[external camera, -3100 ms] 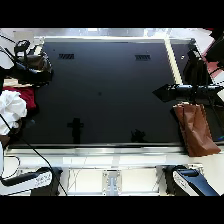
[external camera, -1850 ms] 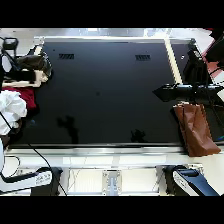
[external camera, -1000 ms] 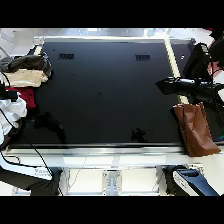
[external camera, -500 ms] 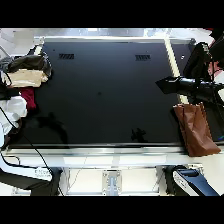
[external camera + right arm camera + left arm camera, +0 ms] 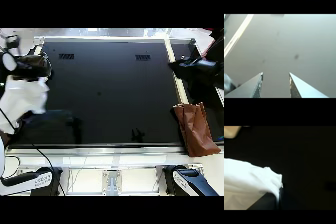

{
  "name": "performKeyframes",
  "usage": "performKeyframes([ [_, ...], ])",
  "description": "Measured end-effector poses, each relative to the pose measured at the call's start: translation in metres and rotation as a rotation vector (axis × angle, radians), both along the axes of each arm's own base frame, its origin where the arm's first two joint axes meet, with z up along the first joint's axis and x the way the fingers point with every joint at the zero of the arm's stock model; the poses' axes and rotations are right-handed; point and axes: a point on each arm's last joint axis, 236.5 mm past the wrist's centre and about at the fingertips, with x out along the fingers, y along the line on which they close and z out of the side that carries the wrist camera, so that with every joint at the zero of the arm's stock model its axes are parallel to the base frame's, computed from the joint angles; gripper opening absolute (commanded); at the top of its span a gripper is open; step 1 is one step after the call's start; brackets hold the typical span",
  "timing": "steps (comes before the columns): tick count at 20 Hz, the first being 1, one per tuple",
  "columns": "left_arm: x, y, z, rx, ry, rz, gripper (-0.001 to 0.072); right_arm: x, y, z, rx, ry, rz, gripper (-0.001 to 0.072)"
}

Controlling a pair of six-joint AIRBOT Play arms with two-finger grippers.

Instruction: Fold the shirts.

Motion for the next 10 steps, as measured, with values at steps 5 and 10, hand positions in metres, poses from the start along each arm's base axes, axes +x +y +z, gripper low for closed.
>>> performKeyframes([
  [5,-0.043,-0.202,-0.028,-0.159,0.096,-0.394,0.0008,-0.021,-0.011,0.087,-0.078,-0.188,-0.029,0.0384],
  [10,-0.098,-0.337,-0.083,-0.171,0.149,-0.656,0.0714,-0.042,-0.020,0.111,-0.160,-0.211,-0.044,0.0384],
])
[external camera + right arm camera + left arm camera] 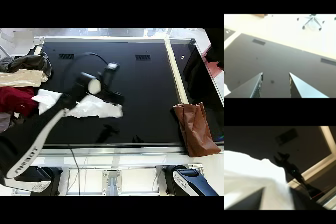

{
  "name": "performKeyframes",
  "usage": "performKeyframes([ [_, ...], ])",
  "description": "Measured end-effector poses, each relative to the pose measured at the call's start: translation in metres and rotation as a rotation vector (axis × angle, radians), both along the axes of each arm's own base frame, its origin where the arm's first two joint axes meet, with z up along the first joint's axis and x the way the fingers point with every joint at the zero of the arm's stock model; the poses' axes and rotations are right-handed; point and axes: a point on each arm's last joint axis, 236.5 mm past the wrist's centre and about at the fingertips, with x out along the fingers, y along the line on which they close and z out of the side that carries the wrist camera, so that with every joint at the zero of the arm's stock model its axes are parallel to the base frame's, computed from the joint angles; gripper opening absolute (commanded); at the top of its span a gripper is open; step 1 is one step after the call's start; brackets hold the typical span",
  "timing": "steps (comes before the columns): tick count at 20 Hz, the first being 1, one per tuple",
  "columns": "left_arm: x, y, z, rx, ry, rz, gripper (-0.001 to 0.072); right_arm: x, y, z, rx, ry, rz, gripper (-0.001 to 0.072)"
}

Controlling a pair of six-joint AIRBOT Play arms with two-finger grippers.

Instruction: Fold the shirts.

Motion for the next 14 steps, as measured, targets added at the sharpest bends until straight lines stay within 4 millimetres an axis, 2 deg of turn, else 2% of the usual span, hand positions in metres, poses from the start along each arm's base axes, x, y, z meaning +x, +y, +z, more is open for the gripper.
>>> performKeyframes([
  [2,0.011,-0.013,0.011,-0.014,-0.094,-0.016,0.0713,-0.003,-0.009,-0.009,-0.051,0.040,-0.029,0.0385],
  [4,0.035,0.002,0.042,-0.001,-0.222,0.007,0.0700,-0.005,-0.024,-0.020,-0.108,0.081,-0.075,0.0384],
  [5,0.051,0.022,0.064,0.014,-0.294,0.042,0.0699,-0.004,-0.031,-0.026,-0.133,0.103,-0.098,0.0385],
  [6,0.065,0.046,0.084,0.034,-0.347,0.091,0.0699,-0.002,-0.037,-0.034,-0.154,0.130,-0.115,0.0385],
  [8,0.086,0.114,0.126,0.094,-0.437,0.226,0.0699,0.009,-0.041,-0.061,-0.174,0.214,-0.121,0.0386],
  [10,0.093,0.196,0.166,0.166,-0.507,0.383,0.0698,0.026,-0.039,-0.106,-0.176,0.341,-0.102,0.0387],
  [12,0.081,0.269,0.198,0.217,-0.564,0.526,0.0697,0.045,-0.033,-0.167,-0.159,0.502,-0.066,0.0387],
  [14,0.052,0.340,0.219,0.264,-0.600,0.673,0.0697,0.058,-0.026,-0.238,-0.106,0.691,-0.045,0.0387],
])
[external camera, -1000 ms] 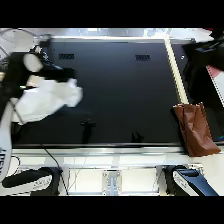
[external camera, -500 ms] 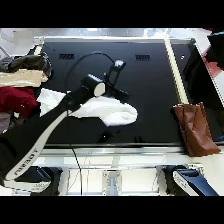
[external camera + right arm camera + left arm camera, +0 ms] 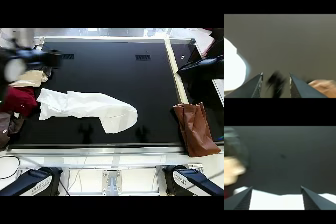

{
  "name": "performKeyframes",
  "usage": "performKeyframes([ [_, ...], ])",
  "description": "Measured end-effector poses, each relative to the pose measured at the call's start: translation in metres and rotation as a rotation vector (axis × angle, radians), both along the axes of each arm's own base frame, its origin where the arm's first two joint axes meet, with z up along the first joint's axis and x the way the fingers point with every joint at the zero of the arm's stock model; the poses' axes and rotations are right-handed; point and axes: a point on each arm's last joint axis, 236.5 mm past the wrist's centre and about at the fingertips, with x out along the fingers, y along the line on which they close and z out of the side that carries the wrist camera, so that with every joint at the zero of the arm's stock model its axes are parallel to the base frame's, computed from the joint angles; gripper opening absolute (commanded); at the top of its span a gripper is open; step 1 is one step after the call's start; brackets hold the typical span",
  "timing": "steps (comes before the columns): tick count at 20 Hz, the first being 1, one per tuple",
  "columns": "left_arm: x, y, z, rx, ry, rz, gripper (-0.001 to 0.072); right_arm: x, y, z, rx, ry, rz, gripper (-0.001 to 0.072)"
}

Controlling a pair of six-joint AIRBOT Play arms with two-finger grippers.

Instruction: Fold the shirts.

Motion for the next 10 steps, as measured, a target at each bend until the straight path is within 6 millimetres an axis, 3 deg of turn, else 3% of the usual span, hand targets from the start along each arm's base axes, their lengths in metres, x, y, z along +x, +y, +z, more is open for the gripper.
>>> performKeyframes([
  [2,-0.037,0.054,0.002,-0.002,-0.022,0.132,0.0698,0.006,0.010,-0.066,0.097,0.168,-0.024,0.0388],
  [5,-0.098,0.114,-0.032,-0.086,-0.017,0.365,0.0698,0.007,0.018,-0.136,0.276,0.326,-0.128,0.0391],
  [7,-0.128,0.133,-0.072,-0.171,0.005,0.497,0.0698,0.001,0.022,-0.167,0.394,0.406,-0.200,0.0604],
  [10,-0.152,0.135,-0.142,-0.301,0.087,0.610,0.0698,-0.015,0.032,-0.204,0.512,0.523,-0.271,0.0636],
])
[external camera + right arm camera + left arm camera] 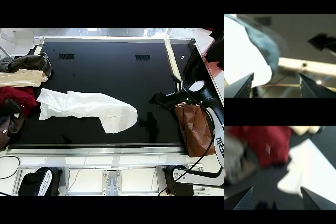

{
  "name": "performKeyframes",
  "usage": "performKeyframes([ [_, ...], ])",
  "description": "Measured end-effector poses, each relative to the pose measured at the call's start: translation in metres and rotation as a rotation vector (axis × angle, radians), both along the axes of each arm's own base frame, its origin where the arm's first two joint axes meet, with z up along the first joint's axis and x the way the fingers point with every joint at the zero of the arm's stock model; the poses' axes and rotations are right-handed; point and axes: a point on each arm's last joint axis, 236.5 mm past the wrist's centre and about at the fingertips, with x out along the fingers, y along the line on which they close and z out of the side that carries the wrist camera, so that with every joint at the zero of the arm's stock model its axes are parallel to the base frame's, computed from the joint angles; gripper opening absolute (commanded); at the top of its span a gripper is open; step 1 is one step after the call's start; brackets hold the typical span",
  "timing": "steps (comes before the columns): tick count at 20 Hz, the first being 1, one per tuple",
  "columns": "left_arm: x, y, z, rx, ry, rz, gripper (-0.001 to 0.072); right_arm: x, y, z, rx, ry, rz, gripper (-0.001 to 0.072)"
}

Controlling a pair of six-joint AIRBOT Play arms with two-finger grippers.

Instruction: Fold the shirts.

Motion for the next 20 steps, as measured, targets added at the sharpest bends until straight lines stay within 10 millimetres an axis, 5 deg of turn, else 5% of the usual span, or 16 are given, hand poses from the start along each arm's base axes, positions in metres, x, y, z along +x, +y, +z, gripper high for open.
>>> performKeyframes([
  [4,-0.007,-0.016,-0.071,-0.164,0.075,0.049,0.0698,-0.017,0.024,-0.036,0.110,0.111,0.023,0.0615],
  [9,0.006,-0.026,-0.101,-0.247,0.082,0.054,0.0698,-0.026,0.063,-0.060,0.151,0.137,0.110,0.0612],
  [12,0.011,-0.031,-0.118,-0.284,0.115,0.059,0.0698,-0.030,0.084,-0.068,0.152,0.131,0.159,0.0476],
  [18,0.028,-0.043,-0.160,-0.387,0.185,0.074,0.0698,-0.026,0.109,-0.071,0.164,0.095,0.181,0.0474],
  [20,0.031,-0.042,-0.175,-0.412,0.205,0.094,0.0698,-0.026,0.116,-0.070,0.169,0.087,0.191,0.0404],
])
